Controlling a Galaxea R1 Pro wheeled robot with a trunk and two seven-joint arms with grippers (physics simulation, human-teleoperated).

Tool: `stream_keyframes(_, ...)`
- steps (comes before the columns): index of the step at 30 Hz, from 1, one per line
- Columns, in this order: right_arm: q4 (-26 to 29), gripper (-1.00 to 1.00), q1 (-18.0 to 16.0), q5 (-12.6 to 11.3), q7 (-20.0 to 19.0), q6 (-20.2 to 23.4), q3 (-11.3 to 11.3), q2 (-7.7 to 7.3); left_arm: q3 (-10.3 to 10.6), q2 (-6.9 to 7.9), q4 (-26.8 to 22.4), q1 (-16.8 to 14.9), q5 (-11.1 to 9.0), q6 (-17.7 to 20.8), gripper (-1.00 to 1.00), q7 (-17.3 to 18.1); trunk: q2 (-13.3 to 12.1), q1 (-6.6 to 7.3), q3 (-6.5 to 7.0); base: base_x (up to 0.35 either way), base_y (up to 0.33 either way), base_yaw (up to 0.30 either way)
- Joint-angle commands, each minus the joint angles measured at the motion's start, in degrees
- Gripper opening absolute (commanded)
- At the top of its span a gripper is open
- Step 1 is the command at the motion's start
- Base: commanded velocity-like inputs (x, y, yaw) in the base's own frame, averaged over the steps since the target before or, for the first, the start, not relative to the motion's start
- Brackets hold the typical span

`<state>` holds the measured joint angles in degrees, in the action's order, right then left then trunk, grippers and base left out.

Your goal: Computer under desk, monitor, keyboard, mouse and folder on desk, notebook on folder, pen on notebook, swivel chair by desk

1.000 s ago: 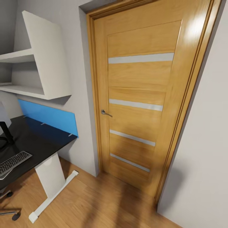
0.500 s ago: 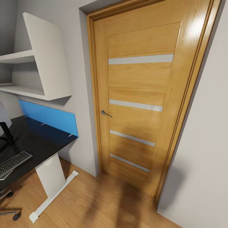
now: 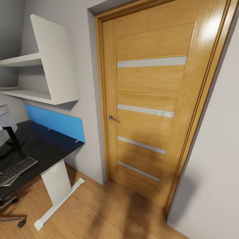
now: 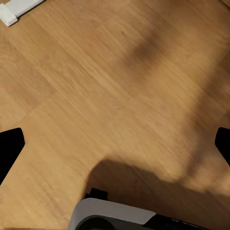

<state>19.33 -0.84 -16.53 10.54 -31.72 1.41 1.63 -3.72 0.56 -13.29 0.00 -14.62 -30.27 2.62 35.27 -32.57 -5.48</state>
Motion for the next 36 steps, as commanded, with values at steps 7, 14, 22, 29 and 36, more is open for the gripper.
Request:
stream_keyframes(7,0.2,1.00,0.0,0.3,0.1,0.0,0.2,-0.38,-0.4,0.04,0.2,0.0,0.0,-0.3,1.00,0.2,0.1,-0.02,-0.09,0.000,0.000,0.251)
stream_keyframes(14,0.3,1.00,0.0,0.4,0.1,0.0,0.2,-0.49,-0.4,0.08,0.3,0.0,0.0,-0.4,1.00,0.2,0.1,-0.02,-0.10,0.000,0.000,0.266)
stream_keyframes(22,0.3,1.00,-0.1,0.5,0.1,0.0,0.2,-0.71,-0.4,0.13,0.3,0.0,0.0,-0.4,1.00,0.2,0.1,-0.02,-0.36,0.000,0.000,0.260)
stream_keyframes(29,0.3,1.00,-0.2,3.7,0.1,0.0,0.1,-0.75,-0.4,0.14,0.3,0.0,0.0,-0.3,1.00,0.2,0.1,-0.02,-0.76,0.000,0.000,0.238)
stream_keyframes(36,0.1,1.00,-0.2,8.1,0.1,0.0,0.1,-0.75,-0.4,0.14,0.3,0.0,0.0,-0.3,1.00,0.2,0.1,-0.02,-1.23,0.000,0.000,0.223)
